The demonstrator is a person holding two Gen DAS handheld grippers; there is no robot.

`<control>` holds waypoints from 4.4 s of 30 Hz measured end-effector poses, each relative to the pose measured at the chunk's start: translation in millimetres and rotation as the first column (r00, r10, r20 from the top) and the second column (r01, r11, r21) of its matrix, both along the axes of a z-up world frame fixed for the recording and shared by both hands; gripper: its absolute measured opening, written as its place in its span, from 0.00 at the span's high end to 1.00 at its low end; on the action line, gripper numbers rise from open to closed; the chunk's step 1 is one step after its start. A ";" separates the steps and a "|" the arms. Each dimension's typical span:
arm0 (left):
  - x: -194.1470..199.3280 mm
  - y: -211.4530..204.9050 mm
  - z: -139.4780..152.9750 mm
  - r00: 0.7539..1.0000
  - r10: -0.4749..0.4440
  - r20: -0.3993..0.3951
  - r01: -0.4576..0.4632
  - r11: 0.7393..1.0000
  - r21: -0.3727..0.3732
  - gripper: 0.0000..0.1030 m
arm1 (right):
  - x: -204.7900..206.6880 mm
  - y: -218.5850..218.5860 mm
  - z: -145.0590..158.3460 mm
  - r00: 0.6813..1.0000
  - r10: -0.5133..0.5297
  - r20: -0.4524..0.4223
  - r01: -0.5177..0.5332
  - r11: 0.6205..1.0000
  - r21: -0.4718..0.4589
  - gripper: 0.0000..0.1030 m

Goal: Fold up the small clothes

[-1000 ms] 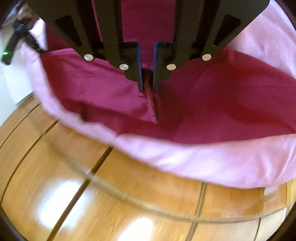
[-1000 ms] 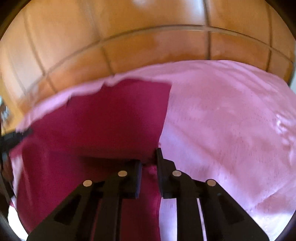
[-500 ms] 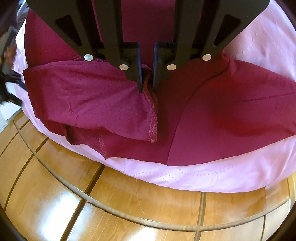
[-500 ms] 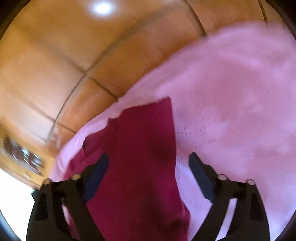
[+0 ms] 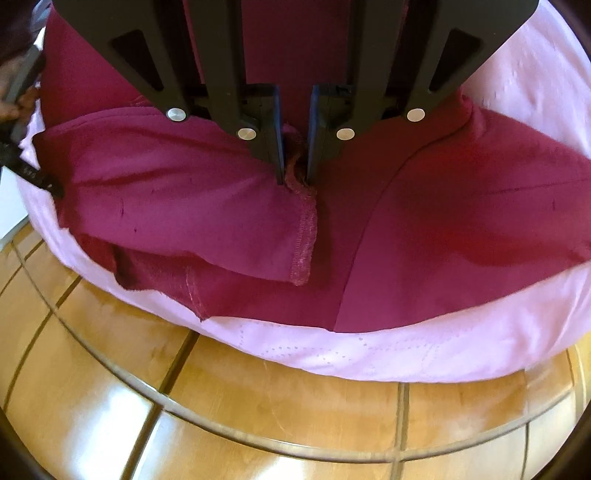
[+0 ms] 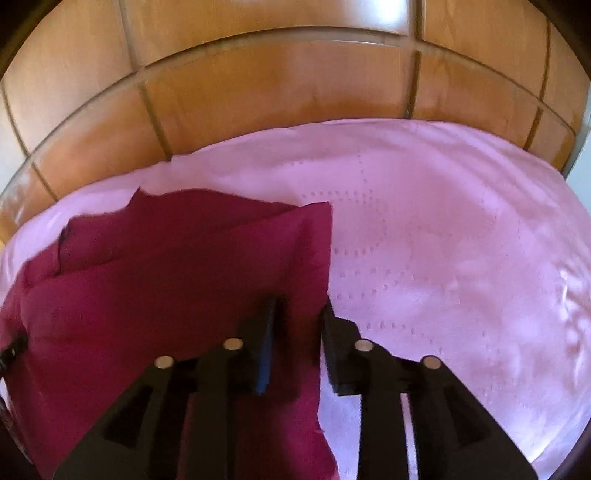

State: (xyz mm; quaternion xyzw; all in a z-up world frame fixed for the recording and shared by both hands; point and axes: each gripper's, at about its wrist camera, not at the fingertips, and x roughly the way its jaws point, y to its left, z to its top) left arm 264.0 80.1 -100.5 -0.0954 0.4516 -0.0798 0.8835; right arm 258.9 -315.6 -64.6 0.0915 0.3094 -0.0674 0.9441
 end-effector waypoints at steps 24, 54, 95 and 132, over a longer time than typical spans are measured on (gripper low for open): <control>-158.5 328.0 23.6 0.752 0.659 -0.015 -0.629 0.710 -0.318 0.48 | -96.7 132.1 -52.1 0.961 0.270 0.060 -0.257 0.952 -0.168 0.13; -70.6 174.0 110.0 0.952 0.236 0.196 -0.147 0.913 -0.381 0.95 | -91.2 129.8 -59.4 0.968 0.251 0.032 -0.241 0.955 -0.173 0.05; -114.1 53.6 12.3 0.999 0.017 0.038 -0.005 0.958 -0.287 0.66 | -84.9 194.4 87.7 0.823 0.508 0.253 -0.534 0.845 0.041 0.94; -64.0 19.5 72.4 0.987 -0.071 0.147 0.089 0.989 -0.119 0.60 | -60.1 -12.5 33.6 0.984 0.106 0.144 -0.139 0.961 0.239 0.56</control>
